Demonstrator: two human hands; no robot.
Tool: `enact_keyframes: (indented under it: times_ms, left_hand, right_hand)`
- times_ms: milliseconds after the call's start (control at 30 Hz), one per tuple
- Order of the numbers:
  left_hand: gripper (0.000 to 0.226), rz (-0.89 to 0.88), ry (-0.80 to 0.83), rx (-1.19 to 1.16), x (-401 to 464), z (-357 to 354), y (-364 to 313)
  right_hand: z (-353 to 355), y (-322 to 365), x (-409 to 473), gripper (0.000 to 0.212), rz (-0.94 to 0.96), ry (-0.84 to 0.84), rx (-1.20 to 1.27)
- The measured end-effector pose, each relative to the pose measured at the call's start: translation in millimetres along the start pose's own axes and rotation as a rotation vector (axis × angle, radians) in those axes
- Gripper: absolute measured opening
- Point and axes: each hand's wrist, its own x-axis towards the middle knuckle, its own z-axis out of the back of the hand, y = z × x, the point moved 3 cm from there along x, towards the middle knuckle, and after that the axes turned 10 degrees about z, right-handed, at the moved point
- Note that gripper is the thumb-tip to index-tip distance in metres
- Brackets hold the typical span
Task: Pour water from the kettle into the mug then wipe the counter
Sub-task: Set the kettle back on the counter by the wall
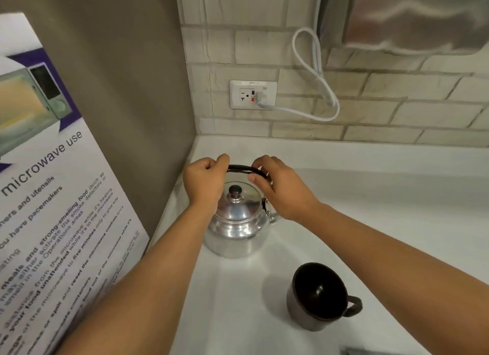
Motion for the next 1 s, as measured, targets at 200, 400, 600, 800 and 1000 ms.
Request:
enact_keyframes:
  times_ms: [200,400,600,800,1000]
  left_hand:
    - [0.043,-0.022,-0.025,0.004,9.1,-0.9,7.3]
    - [0.030,-0.173,0.007,0.146,10.6,-5.1,8.2]
    - [0.018,-0.105,0.091,0.222,27.7,-8.2,15.4]
    - [0.025,0.113,0.156,0.317,44.3,-15.7,18.9]
    - [0.037,0.213,0.170,0.557,48.8,-20.2,19.3]
  right_hand:
    - [-7.4,-7.7,7.5,0.025,0.029,-0.045,-0.017]
    - [-17.2,-21.1,18.3,0.030,0.015,-0.088,-0.088]
    - [-27.4,-37.8,31.8,0.034,-0.128,-0.046,-0.051]
    - [-31.5,-49.1,38.7,0.014,-0.341,-0.035,0.108]
    - [-37.7,-56.6,40.5,0.018,-0.449,0.044,0.139]
